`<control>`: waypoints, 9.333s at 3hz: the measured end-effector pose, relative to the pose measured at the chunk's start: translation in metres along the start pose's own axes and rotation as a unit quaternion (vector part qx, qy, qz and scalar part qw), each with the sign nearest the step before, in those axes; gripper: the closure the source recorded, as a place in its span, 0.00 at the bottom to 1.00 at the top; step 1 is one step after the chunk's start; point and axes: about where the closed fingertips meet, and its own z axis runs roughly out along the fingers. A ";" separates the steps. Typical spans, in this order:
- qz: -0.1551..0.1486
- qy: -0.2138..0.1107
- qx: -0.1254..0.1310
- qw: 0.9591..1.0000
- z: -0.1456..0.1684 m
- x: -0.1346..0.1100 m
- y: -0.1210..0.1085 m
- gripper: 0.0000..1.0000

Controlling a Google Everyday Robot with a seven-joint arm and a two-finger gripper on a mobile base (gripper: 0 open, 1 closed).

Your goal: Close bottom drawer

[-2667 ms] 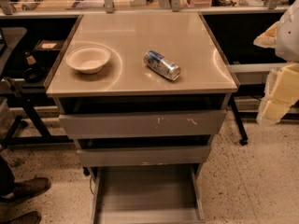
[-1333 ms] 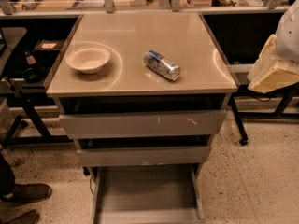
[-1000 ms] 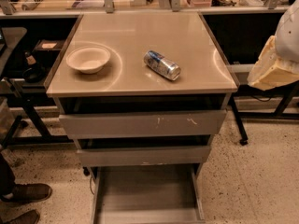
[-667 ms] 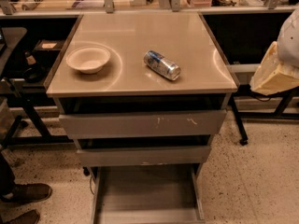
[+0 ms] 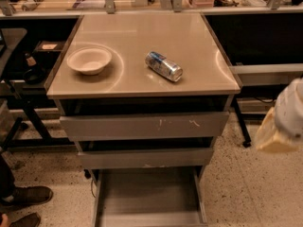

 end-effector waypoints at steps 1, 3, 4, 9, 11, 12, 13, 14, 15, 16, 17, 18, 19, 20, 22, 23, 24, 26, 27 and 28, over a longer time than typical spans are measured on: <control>0.010 0.011 -0.038 0.999 0.065 0.028 0.036 1.00; 0.015 0.026 -0.110 0.994 0.170 0.067 0.102 1.00; 0.015 0.026 -0.110 0.993 0.170 0.067 0.103 1.00; 0.023 -0.016 -0.201 0.979 0.367 0.047 0.167 1.00; 0.061 -0.007 -0.217 0.974 0.458 0.049 0.177 1.00; 0.079 -0.004 -0.227 0.971 0.500 0.047 0.176 1.00; 0.081 -0.004 -0.234 0.969 0.505 0.047 0.181 1.00; 0.082 -0.004 -0.236 0.968 0.506 0.047 0.182 1.00; 0.107 -0.016 -0.243 0.964 0.538 0.051 0.188 1.00; 0.155 -0.041 -0.248 0.956 0.596 0.058 0.184 1.00; 0.189 -0.060 -0.249 0.948 0.639 0.060 0.179 1.00; 0.193 -0.062 -0.249 0.947 0.647 0.059 0.178 1.00; 0.203 -0.063 -0.248 0.945 0.655 0.056 0.179 1.00; 0.222 -0.090 -0.227 0.944 0.678 0.043 0.162 1.00; 0.225 -0.118 -0.200 0.946 0.697 0.024 0.124 1.00; 0.224 -0.124 -0.196 0.947 0.699 0.021 0.119 1.00; 0.226 -0.152 -0.161 0.949 0.711 -0.003 0.072 1.00; 0.251 -0.152 -0.164 0.942 0.719 -0.004 0.071 1.00; 0.270 -0.166 -0.156 0.936 0.721 -0.012 0.059 1.00; 0.282 -0.197 -0.140 0.928 0.719 -0.035 0.033 1.00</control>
Offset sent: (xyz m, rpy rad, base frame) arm -0.1012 -0.0124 -0.2221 0.0355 0.2604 -0.0038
